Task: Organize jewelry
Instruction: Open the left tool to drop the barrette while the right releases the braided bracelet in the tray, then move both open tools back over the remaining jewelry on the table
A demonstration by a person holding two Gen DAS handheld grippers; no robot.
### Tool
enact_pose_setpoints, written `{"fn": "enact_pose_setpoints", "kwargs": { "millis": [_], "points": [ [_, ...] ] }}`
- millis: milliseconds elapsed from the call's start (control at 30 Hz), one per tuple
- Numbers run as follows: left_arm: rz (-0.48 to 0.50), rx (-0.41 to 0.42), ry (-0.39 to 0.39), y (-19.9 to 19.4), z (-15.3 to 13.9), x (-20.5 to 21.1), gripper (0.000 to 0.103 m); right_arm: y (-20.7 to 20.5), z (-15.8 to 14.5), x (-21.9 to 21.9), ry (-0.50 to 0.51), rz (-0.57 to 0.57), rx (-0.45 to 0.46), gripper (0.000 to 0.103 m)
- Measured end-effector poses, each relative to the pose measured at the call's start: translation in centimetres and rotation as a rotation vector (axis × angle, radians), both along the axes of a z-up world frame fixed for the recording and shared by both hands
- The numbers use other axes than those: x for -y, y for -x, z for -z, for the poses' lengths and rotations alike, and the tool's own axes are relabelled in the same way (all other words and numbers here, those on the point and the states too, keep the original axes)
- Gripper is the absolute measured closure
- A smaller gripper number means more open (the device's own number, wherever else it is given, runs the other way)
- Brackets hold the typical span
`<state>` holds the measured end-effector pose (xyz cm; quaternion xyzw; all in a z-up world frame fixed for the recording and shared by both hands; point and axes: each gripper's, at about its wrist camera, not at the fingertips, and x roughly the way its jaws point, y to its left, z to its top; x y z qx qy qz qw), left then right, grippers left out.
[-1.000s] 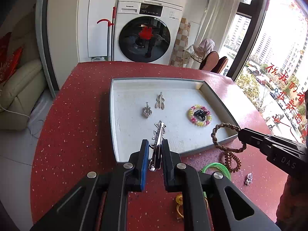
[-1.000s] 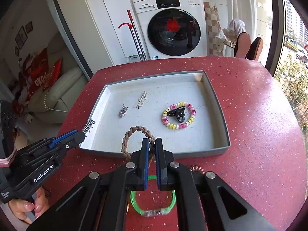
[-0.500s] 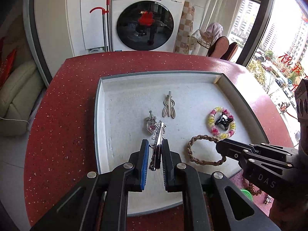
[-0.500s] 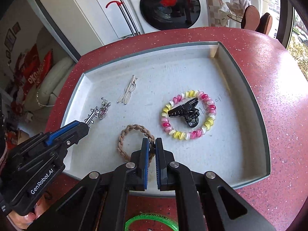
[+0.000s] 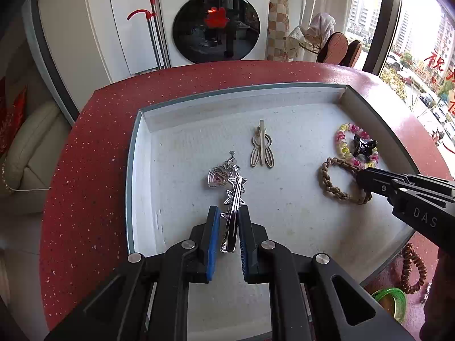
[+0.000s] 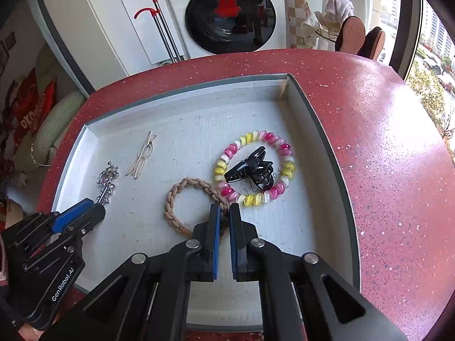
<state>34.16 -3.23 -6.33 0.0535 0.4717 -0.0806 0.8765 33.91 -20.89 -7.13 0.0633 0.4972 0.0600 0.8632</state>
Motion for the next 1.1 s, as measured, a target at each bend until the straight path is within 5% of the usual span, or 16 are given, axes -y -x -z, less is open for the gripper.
{"fn": "enact_pose_setpoints", "kwargs": {
  "millis": [233, 300, 367, 767, 800, 867, 967, 1100],
  "points": [
    [0.008, 0.014, -0.014, 0.2, -0.1, 0.3, 0.071, 0.4, -0.6, 0.0, -0.034, -0.008, -0.001, 0.093],
    [0.005, 0.030, -0.010, 0.4, -0.4, 0.2, 0.071, 0.5, -0.9, 0.3, -0.057, -0.006, 0.002, 0.073],
    [0.001, 0.041, -0.008, 0.5, -0.7, 0.2, 0.071, 0.8, -1.4, 0.6, -0.075, 0.002, 0.015, 0.064],
    [-0.019, 0.096, 0.040, 1.9, -3.5, 0.2, 0.071, 3.5, -3.9, 1.9, -0.107, 0.014, 0.071, 0.052],
    [-0.021, 0.101, 0.041, 2.1, -3.7, 0.2, 0.068, 3.7, -4.0, 2.0, -0.107, 0.015, 0.072, 0.052],
    [-0.031, 0.111, 0.054, 2.6, -4.2, -0.1, 0.004, 4.2, -4.1, 2.1, -0.109, 0.016, 0.071, 0.052],
    [-0.054, 0.181, 0.060, 3.9, -5.4, -0.5, 0.000, 4.7, -4.3, 2.3, -0.108, 0.015, 0.075, 0.051],
    [-0.053, 0.168, 0.063, 4.8, -6.0, -0.7, 0.000, 5.9, -5.0, 2.3, -0.119, 0.009, 0.091, 0.039]
  ]
}}
